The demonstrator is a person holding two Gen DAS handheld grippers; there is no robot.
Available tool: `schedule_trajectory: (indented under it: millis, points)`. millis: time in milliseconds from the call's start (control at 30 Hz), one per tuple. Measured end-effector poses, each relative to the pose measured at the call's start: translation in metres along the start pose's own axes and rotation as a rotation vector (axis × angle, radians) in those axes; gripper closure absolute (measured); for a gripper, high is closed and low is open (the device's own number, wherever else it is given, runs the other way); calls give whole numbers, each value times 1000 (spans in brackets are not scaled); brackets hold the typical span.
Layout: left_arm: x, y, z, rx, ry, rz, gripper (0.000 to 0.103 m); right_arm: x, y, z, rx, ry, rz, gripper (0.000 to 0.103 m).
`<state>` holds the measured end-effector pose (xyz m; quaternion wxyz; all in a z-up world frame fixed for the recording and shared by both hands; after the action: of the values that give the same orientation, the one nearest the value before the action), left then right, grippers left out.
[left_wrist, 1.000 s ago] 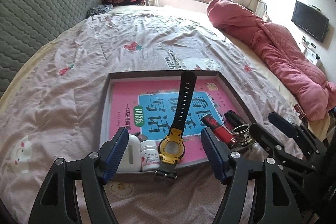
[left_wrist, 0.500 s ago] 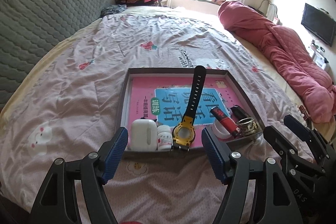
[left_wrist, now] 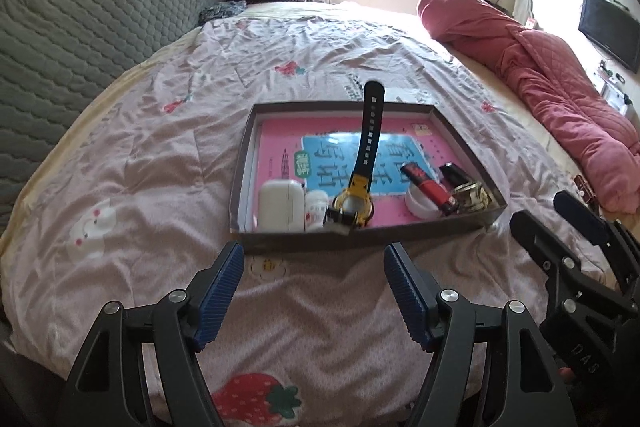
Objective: Organize rigid objects
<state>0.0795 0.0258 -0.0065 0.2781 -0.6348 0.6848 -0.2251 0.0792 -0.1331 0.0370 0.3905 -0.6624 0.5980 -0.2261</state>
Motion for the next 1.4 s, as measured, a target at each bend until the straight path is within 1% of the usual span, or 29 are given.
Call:
schedule_trajectory:
  millis: [100,133,267,533,633,767,867,1033,1400]
  points:
    - [-1,10,2,-9,0,-20,29,1,6,-1,-16,9,-5,40]
    - [-2,15,4,-20,12,-31,29,1,8,-1,-22,8,-5,40]
    - [-3,24,8,-35,23,-61,29,1,23,1,-65,17,-13,40]
    - [14,40,7,-23,33,-26,29,2,44,4,-122,28,21,40]
    - [20,41,7,-12,21,2,29,4,48,4,-121,31,34,40]
    - [21,45,10,-9,8,10,29,9,51,7,-114,35,31,40]
    - [22,47,15,-18,2,16,29,13,56,11,-128,30,37,40]
    - [22,50,24,-34,7,10,29,13,61,19,-143,39,15,40]
    - [27,52,35,-55,18,10,29,20,65,29,-169,38,49,40]
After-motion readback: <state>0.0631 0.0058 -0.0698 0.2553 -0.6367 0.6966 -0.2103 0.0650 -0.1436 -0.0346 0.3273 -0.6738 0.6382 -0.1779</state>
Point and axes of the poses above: each gripper's, at about its wrist camera, not at the fingertips, and z roughly the way its jaws point, x to its right, y to its underside, the point moved 4 cm from there along z, roughly the way its jaws point, and after that the axes turned 13 degrees about z, right-handed, at the moved point
